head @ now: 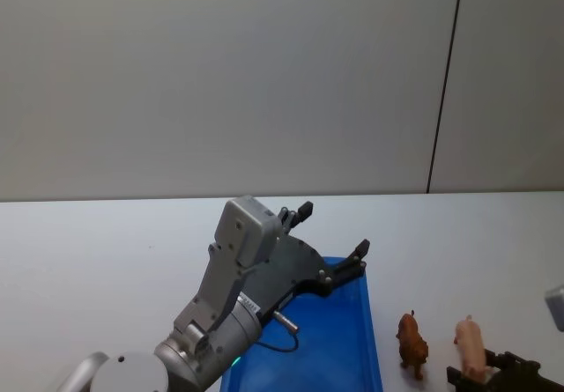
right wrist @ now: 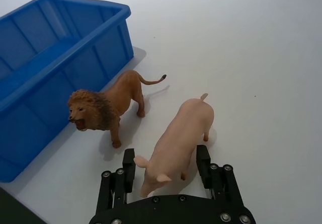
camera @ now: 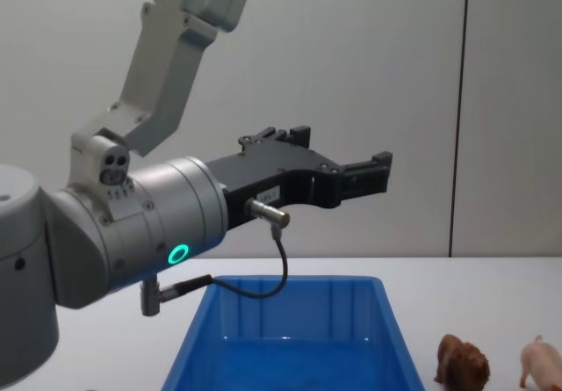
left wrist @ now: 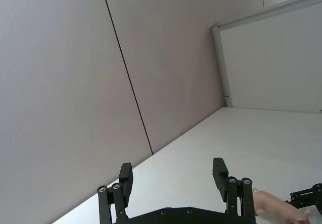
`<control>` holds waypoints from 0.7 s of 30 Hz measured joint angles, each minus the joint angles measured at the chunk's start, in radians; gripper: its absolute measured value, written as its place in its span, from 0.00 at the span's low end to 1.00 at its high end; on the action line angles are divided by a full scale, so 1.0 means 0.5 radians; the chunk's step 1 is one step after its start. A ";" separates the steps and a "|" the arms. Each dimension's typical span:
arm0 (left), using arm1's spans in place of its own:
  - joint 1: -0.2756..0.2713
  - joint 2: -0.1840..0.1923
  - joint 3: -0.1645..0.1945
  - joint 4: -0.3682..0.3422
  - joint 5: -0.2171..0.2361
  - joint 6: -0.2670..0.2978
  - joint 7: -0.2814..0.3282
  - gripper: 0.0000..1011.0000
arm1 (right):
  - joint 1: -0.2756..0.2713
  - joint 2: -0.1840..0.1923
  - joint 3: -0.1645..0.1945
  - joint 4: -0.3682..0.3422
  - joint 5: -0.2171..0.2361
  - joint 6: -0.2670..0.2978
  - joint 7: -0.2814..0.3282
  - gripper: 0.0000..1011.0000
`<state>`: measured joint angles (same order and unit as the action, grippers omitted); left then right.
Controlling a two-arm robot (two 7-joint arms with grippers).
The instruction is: Pick up the two dolls from the table and place them into the box.
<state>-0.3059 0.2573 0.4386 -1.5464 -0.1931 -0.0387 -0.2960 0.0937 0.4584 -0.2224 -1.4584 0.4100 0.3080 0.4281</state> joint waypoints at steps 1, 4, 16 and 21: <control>0.000 0.000 0.000 0.000 0.000 0.000 0.000 0.99 | 0.010 -0.008 -0.005 0.011 -0.008 0.001 -0.007 0.72; 0.000 0.000 0.000 0.000 0.000 0.000 0.000 0.99 | 0.027 -0.022 -0.014 0.031 -0.022 0.005 -0.021 0.62; 0.000 0.000 0.000 0.000 0.000 0.000 0.000 0.99 | 0.047 -0.038 -0.029 0.013 -0.076 -0.026 -0.074 0.36; 0.000 0.000 0.000 0.000 0.000 0.000 0.000 0.99 | 0.047 -0.032 -0.029 -0.040 -0.105 -0.061 -0.078 0.36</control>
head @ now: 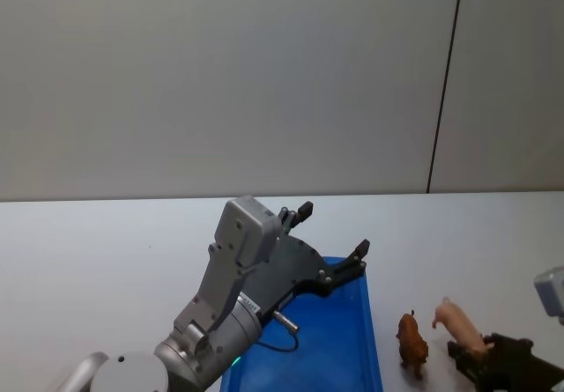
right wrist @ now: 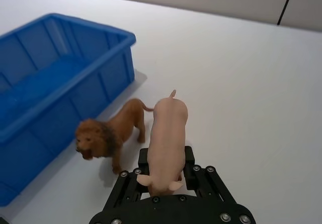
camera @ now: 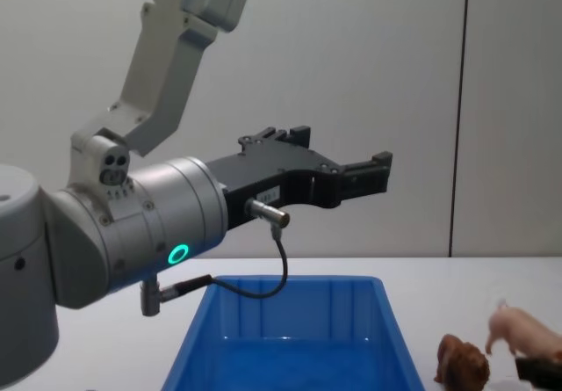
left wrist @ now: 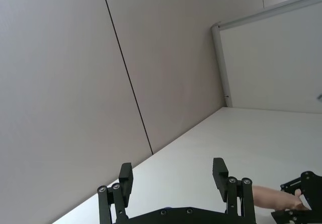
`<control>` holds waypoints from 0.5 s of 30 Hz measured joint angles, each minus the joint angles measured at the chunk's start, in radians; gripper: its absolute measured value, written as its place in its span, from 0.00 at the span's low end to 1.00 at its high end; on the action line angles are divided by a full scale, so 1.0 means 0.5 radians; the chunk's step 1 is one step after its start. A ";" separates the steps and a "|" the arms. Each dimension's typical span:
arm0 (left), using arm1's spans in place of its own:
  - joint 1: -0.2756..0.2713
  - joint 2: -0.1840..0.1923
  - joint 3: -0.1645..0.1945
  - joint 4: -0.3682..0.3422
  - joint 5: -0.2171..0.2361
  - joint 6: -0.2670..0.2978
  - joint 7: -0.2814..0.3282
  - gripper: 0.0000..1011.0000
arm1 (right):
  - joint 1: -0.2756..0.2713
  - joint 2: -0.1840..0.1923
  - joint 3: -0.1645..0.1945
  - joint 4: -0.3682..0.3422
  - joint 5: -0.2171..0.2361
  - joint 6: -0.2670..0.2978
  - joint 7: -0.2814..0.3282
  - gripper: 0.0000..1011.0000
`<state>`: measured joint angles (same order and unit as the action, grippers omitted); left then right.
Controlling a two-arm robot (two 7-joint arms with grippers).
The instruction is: Pick up the two dolls from the table and place them into the box.
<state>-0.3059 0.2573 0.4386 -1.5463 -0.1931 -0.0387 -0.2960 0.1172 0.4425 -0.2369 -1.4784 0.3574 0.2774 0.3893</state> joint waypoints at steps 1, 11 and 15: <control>0.000 0.000 0.000 0.000 0.000 0.000 0.000 0.99 | 0.000 0.004 0.000 -0.025 -0.010 -0.010 0.003 0.36; 0.000 0.000 0.000 0.000 0.000 0.000 0.000 0.99 | 0.064 0.017 0.004 -0.182 -0.090 -0.046 0.112 0.36; 0.000 0.000 0.000 0.000 0.000 0.000 0.000 0.99 | 0.117 0.007 -0.001 -0.218 -0.125 -0.035 0.189 0.36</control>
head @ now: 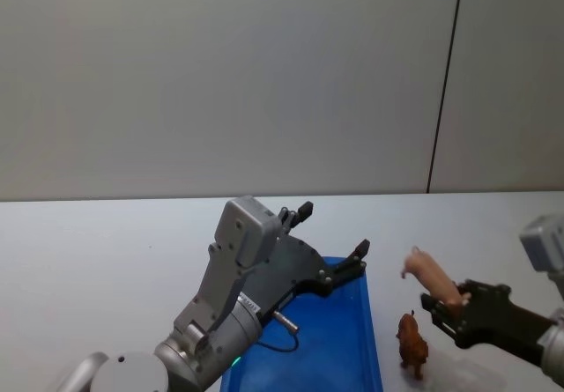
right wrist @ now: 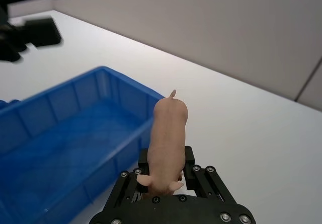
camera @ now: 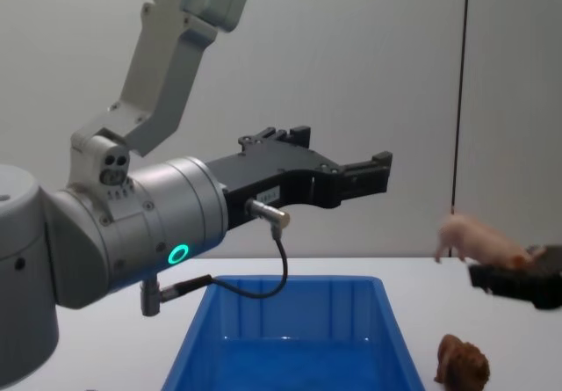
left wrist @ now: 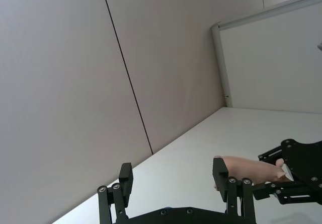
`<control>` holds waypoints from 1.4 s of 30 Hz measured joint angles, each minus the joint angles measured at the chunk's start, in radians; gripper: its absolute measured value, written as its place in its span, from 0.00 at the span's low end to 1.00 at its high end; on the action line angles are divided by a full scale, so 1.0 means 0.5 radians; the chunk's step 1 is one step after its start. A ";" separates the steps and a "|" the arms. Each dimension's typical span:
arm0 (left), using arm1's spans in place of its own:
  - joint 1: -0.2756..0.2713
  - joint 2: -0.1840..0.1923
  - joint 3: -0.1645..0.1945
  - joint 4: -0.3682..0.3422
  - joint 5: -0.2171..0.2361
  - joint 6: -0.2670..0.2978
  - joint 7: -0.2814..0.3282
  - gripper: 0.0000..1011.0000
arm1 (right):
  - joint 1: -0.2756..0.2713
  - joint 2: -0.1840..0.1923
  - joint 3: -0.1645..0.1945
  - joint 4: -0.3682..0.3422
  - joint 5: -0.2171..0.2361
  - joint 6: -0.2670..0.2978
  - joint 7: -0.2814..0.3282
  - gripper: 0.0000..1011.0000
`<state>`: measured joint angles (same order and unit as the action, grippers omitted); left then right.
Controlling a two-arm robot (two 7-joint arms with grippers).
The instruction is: Pick up the two dolls from the table and place them into the box.
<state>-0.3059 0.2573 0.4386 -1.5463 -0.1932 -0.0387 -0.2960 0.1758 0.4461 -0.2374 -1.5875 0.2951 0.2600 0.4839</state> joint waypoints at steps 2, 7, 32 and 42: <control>0.000 0.000 0.000 0.000 0.000 0.000 0.000 0.99 | 0.035 -0.010 -0.007 -0.008 -0.020 0.020 0.055 0.36; 0.000 0.000 0.000 0.000 0.000 0.000 0.000 0.99 | 0.129 -0.046 -0.030 0.000 -0.057 0.091 0.181 0.36; 0.000 0.000 0.000 0.000 0.000 0.000 0.000 0.99 | 0.449 -0.300 -0.237 0.416 -0.147 0.305 0.607 0.54; 0.000 0.000 0.000 0.000 0.000 0.000 0.000 0.99 | 0.463 -0.309 -0.262 0.453 -0.140 0.264 0.621 0.84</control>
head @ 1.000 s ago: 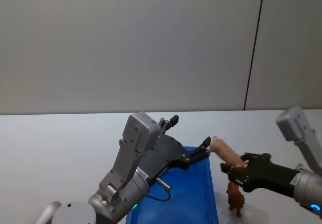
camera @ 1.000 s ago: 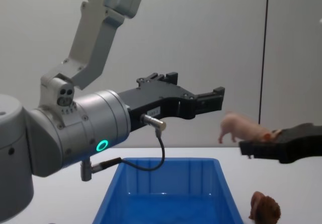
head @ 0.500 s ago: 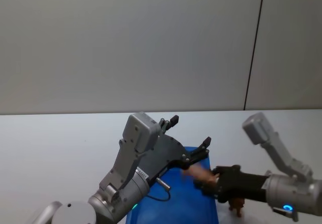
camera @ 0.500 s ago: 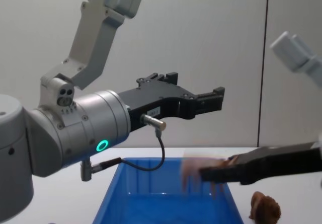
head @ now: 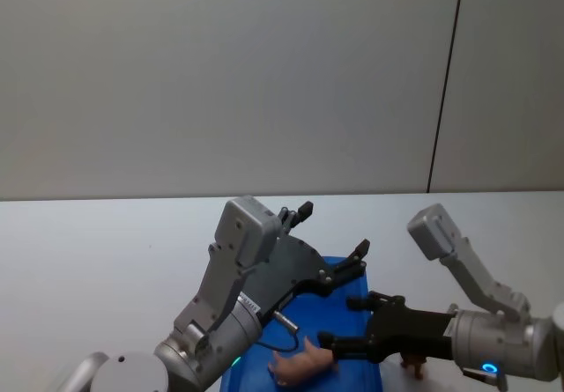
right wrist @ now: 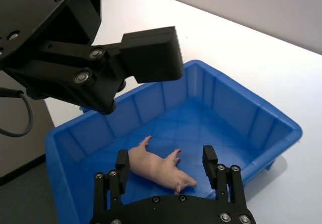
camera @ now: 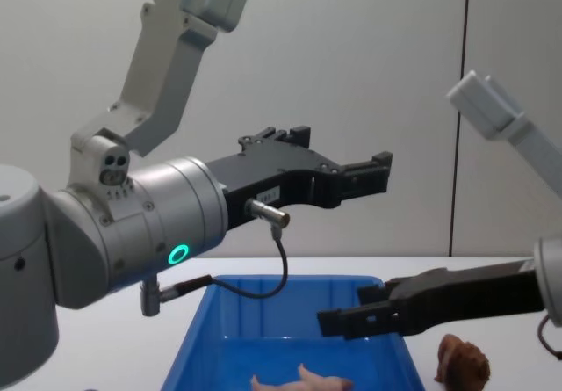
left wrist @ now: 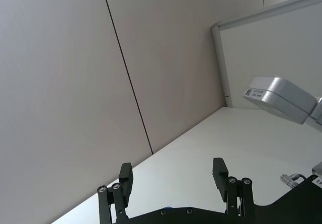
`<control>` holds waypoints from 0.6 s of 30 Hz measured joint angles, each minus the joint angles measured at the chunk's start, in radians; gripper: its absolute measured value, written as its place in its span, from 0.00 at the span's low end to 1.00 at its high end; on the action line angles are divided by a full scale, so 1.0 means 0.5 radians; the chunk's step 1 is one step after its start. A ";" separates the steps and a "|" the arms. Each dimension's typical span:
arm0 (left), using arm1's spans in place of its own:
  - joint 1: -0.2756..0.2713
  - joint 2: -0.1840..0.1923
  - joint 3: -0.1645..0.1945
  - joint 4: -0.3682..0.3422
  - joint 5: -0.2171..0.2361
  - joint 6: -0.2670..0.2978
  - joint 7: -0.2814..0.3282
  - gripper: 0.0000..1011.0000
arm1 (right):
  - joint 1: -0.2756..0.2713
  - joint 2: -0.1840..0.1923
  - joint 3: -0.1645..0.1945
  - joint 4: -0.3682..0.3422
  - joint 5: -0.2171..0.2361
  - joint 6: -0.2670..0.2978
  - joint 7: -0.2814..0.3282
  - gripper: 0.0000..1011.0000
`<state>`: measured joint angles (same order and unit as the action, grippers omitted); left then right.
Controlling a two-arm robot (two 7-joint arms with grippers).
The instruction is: Pick up the two dolls from the table and place them into the box.
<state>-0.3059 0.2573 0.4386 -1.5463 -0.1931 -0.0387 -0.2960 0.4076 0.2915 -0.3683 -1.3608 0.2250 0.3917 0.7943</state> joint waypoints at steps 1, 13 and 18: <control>0.000 0.000 0.000 0.000 0.000 0.000 0.000 0.99 | -0.008 0.009 0.003 -0.011 0.005 -0.008 -0.016 0.89; 0.000 0.000 0.000 0.000 0.000 0.000 0.000 0.99 | -0.169 0.163 0.079 -0.243 0.095 -0.081 -0.210 0.99; 0.000 0.000 0.000 0.000 0.000 0.000 0.000 0.99 | -0.268 0.248 0.121 -0.366 0.165 -0.099 -0.323 0.99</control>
<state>-0.3059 0.2573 0.4386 -1.5464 -0.1931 -0.0388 -0.2960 0.2737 0.4155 -0.3076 -1.5436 0.3075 0.3421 0.6330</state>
